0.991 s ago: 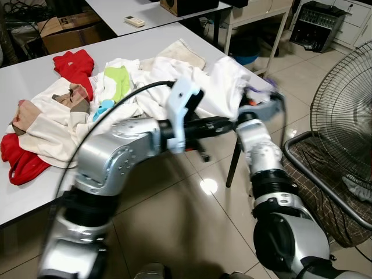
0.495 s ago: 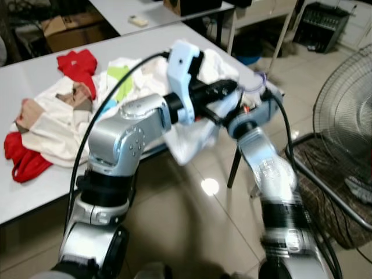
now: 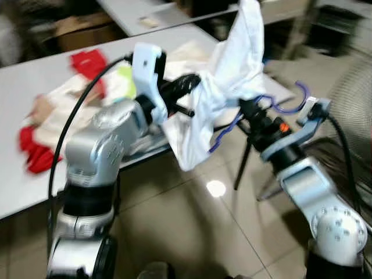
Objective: Hang hanger
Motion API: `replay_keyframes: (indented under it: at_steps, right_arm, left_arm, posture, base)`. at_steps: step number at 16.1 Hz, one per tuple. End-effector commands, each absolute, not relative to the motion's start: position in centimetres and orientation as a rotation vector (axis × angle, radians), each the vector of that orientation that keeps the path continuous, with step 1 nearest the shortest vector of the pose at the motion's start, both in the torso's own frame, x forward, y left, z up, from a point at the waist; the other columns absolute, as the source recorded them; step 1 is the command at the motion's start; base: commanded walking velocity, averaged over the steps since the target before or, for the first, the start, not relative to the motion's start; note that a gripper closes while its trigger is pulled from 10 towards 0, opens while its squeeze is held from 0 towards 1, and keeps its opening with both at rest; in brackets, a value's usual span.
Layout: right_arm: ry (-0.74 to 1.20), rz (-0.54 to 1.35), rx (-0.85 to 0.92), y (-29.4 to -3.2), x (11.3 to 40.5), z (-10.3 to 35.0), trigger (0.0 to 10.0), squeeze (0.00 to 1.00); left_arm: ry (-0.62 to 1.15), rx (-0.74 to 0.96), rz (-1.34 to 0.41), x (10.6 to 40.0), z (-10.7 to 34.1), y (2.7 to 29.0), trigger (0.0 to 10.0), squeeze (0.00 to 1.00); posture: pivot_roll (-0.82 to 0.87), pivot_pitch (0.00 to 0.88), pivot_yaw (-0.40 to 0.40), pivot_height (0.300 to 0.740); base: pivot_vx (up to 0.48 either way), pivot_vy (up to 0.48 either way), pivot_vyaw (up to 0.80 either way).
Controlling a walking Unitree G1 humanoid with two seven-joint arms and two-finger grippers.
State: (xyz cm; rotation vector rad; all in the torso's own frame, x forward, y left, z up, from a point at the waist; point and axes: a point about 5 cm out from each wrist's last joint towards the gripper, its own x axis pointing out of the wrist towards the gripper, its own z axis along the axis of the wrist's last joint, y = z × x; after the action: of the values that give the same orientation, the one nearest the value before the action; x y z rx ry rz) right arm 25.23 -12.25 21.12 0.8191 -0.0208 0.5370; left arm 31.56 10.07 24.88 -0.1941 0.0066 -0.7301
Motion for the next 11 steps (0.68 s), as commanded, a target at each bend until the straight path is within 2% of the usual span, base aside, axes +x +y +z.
replay_keyframes:
  at_steps: [1, 5, 7, 8, 9, 11]
  right_arm:
    - [-0.018, 0.633, 0.811, -11.2, 24.3, 21.8, 10.0, 0.00]
    - [-0.161, 0.770, 0.852, -10.0, 24.0, 25.5, 10.0, 0.00]
    - [-0.316, 0.933, 0.886, -8.6, 23.3, 29.5, 10.0, 0.00]
    - [-0.418, 1.041, 0.960, -8.4, 22.6, 31.9, 10.0, 0.00]
    - [-0.451, 1.080, 0.993, -8.4, 22.4, 32.7, 10.0, 0.00]
    - [-0.384, 1.018, 0.937, -8.5, 23.4, 31.7, 10.0, 0.00]
  left_arm:
    - [-0.002, -0.218, -0.696, 31.1, 25.1, 10.8, 0.0, 0.00]
    - [-0.154, -0.345, -0.801, 28.8, 27.1, 10.2, 0.0, 0.00]
    - [-0.307, -0.498, -0.894, 27.7, 30.1, 10.2, 0.0, 0.00]
    - [-0.403, -0.616, -0.916, 27.4, 31.7, 10.7, 0.0, 0.00]
    - [-0.448, -0.692, -0.908, 27.5, 32.5, 11.2, 0.0, 0.00]
    - [-0.444, -0.690, -0.880, 27.8, 32.4, 11.6, 0.0, 0.00]
  posture:
    - [0.07, 0.013, 0.079, 0.740]
    - [0.09, 0.013, 0.042, 0.740]
    - [0.09, 0.013, 0.036, 0.740]
    - [0.08, 0.011, 0.030, 0.740]
    - [0.08, 0.011, 0.027, 0.740]
    - [0.09, 0.012, 0.023, 0.740]
  base:
    - [0.000, 0.000, 0.80]
    - [0.000, 0.000, 0.80]
    - [0.000, 0.000, 0.80]
    - [0.000, 0.000, 0.80]
    - [0.000, 0.000, 0.80]
    - [0.000, 0.000, 0.80]
